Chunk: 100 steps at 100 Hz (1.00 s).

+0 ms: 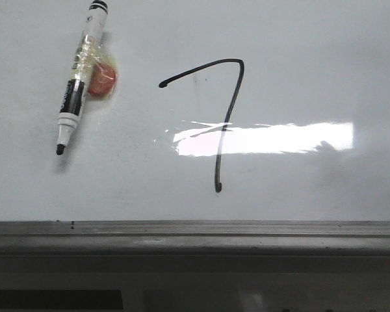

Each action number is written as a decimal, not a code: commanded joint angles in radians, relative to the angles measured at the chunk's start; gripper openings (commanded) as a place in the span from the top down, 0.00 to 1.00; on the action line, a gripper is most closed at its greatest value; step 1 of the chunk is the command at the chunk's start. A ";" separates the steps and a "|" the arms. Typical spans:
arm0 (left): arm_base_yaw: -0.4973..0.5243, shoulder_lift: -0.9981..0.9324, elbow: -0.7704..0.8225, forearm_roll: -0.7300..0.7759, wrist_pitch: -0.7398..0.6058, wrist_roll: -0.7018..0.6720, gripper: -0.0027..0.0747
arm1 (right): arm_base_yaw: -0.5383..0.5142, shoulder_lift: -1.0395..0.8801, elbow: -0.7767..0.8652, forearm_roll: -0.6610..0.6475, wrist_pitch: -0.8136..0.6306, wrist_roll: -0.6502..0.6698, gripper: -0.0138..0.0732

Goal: Write number 7 on whiteboard

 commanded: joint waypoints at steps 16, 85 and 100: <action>0.004 -0.147 0.051 0.002 -0.006 -0.001 0.99 | 0.000 -0.231 0.071 -0.012 0.029 0.006 0.92; 0.017 -0.153 0.075 0.033 -0.012 -0.001 0.99 | 0.000 -0.291 0.071 -0.012 0.059 0.006 0.92; 0.089 -0.153 0.105 0.324 -0.015 -0.070 0.99 | 0.000 -0.291 0.071 -0.012 0.059 0.006 0.92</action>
